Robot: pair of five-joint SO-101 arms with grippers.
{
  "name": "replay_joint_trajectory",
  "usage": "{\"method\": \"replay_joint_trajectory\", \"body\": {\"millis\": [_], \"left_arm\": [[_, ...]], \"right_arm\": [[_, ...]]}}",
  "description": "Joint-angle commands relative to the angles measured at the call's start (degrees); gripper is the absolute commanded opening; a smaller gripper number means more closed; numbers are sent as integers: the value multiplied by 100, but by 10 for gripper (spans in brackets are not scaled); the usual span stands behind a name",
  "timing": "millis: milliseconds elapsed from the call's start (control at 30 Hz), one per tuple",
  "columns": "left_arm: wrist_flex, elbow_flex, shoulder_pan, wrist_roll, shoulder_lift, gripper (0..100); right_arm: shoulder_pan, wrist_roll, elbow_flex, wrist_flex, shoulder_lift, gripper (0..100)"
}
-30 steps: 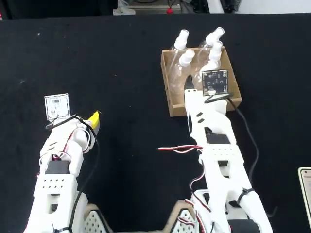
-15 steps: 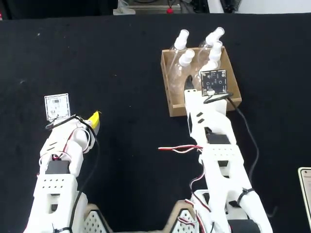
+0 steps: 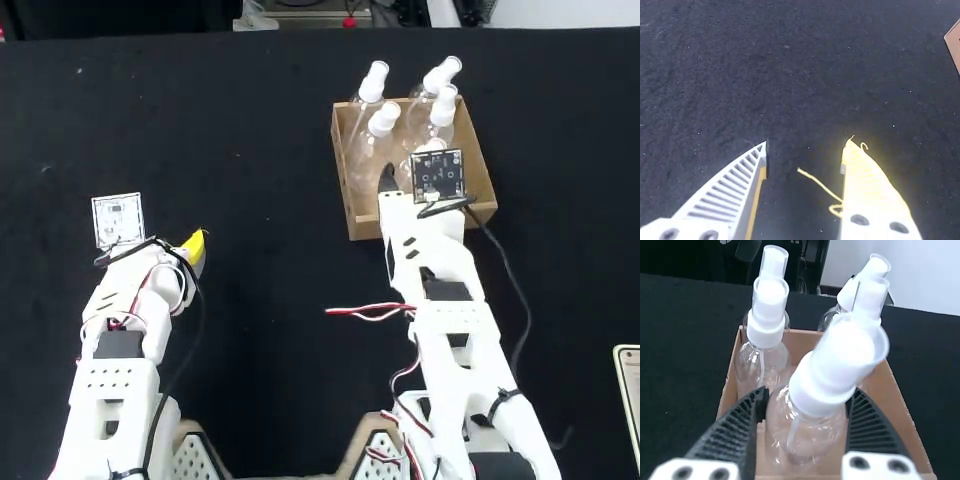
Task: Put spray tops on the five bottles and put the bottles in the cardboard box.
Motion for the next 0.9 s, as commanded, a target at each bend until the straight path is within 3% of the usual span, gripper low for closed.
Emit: {"method": "replay_joint_trajectory", "body": {"millis": [0,867], "left_arm": [[-123,-31,75,9,-53,238],[-123,-31,75,9,-53,238]], "right_arm": [[44,53,-13,-132,4,151],[26,26,101,-132,4,151]]}}
